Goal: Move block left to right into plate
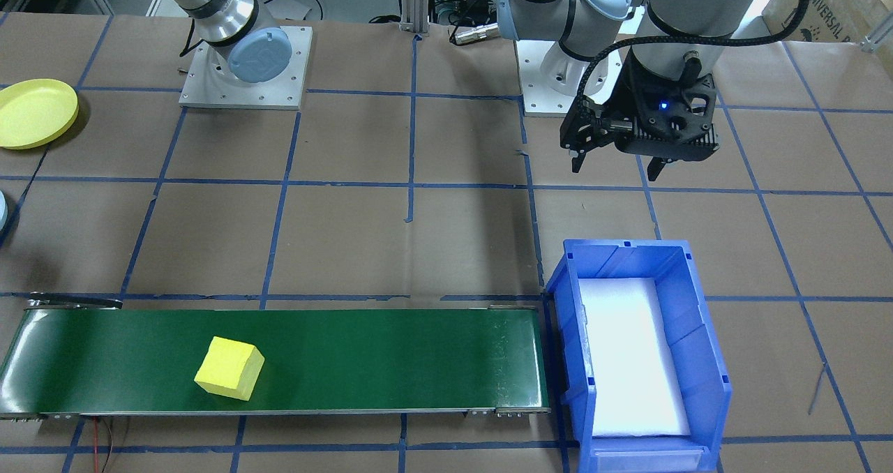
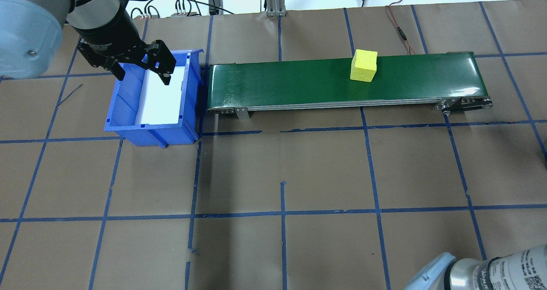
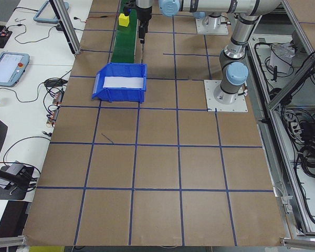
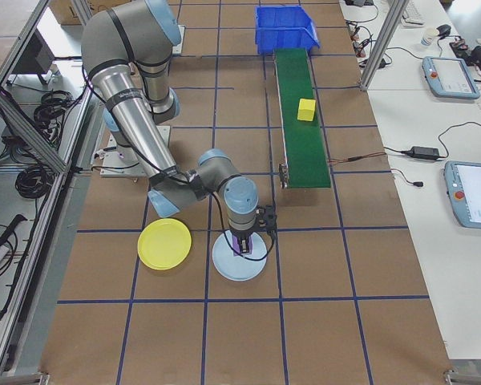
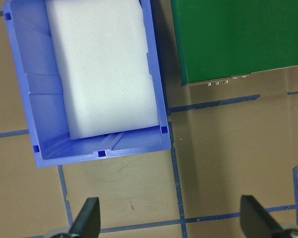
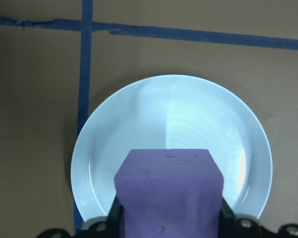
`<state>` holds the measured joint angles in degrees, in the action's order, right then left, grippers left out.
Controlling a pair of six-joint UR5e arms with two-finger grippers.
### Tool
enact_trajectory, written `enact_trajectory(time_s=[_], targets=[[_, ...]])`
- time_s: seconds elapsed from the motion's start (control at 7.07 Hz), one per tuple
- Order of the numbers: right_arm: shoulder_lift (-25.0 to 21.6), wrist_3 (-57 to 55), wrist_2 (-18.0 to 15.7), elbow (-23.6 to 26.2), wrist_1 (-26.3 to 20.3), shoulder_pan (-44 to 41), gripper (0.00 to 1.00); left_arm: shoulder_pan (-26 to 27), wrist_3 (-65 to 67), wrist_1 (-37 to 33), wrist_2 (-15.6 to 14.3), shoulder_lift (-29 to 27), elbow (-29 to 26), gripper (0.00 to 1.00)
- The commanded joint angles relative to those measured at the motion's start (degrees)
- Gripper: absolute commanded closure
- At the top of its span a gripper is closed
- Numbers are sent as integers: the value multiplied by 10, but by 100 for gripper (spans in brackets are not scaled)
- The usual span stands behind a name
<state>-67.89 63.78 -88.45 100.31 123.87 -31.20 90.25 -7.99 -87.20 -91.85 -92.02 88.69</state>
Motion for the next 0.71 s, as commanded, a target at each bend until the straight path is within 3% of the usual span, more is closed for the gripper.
enact_trajectory(time_s=[0.0, 0.14, 0.28, 0.42, 0.57], targets=[[2, 4, 19, -4, 2, 10, 0, 5, 3, 0, 9, 1, 6, 0], [-3, -9, 24, -13, 1, 10, 0, 3, -3, 0, 8, 1, 3, 0], [-15, -53, 23, -60, -12, -11, 0, 2, -4, 0, 8, 4, 1, 0], [-24, -79, 24, -108, -74, -73, 0, -2, -5, 0, 7, 4, 6, 0], [-19, -157, 25, -124, -106, -135, 0, -4, -5, 0, 5, 4, 6, 0]])
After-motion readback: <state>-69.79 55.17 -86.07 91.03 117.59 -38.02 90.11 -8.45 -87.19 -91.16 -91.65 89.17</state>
